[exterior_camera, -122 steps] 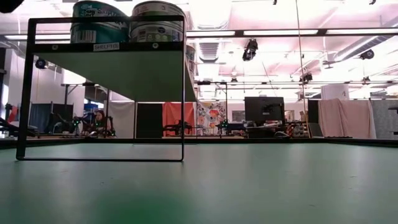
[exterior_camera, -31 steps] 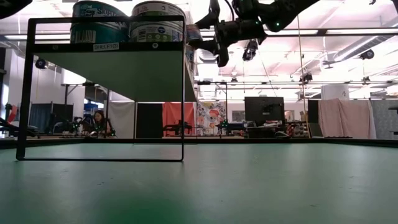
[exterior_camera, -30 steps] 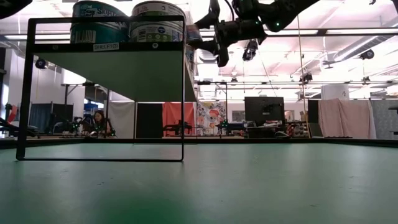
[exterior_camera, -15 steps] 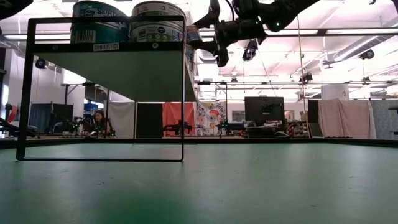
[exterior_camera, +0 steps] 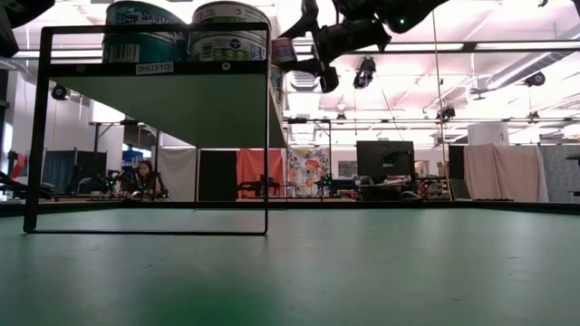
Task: Stack canned seafood by type on shelf
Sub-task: Stack the blue and pink tuna can on top of the blue and pink tuna cans on the shelf
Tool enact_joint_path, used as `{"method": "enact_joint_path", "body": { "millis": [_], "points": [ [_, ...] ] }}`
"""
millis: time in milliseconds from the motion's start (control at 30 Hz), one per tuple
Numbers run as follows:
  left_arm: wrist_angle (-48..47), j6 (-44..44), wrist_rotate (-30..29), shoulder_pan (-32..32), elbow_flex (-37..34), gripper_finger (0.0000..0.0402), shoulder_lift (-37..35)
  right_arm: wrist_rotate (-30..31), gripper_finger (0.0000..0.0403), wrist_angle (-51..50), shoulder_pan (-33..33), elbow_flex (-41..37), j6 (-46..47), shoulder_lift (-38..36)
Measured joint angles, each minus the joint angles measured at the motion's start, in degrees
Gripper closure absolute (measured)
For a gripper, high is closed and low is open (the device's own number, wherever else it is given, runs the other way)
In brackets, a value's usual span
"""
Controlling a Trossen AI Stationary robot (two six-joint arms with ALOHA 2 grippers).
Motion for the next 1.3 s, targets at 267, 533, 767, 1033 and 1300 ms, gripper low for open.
{"method": "enact_joint_path", "body": {
  "millis": [267, 533, 767, 1033, 1300],
  "points": [
    [0.1, 0.0, -0.3, 0.2, -0.3, 0.0402, 0.0, 0.0, 0.0159, -0.5, 0.1, 1.0, -0.4, 0.0],
    [0.1, 0.0, -0.4, 0.2, -0.3, 0.0402, 0.0, 1.1, 0.0155, -0.9, 0.5, 1.0, -1.6, 0.0],
    [0.1, 0.0, -0.4, 0.3, -0.3, 0.0402, 0.0, 2.7, 0.0166, -0.9, 1.5, 1.0, -2.2, 0.0],
    [0.1, 0.0, -0.4, 0.4, -0.3, 0.0402, 0.0, 3.4, 0.0161, -0.9, 1.9, 1.0, -2.6, 0.0],
    [0.0, 0.0, -0.4, 0.7, -0.3, 0.0402, 0.0, 5.2, 0.0158, -0.8, 2.1, 1.0, -3.4, 0.0]
  ]
}}
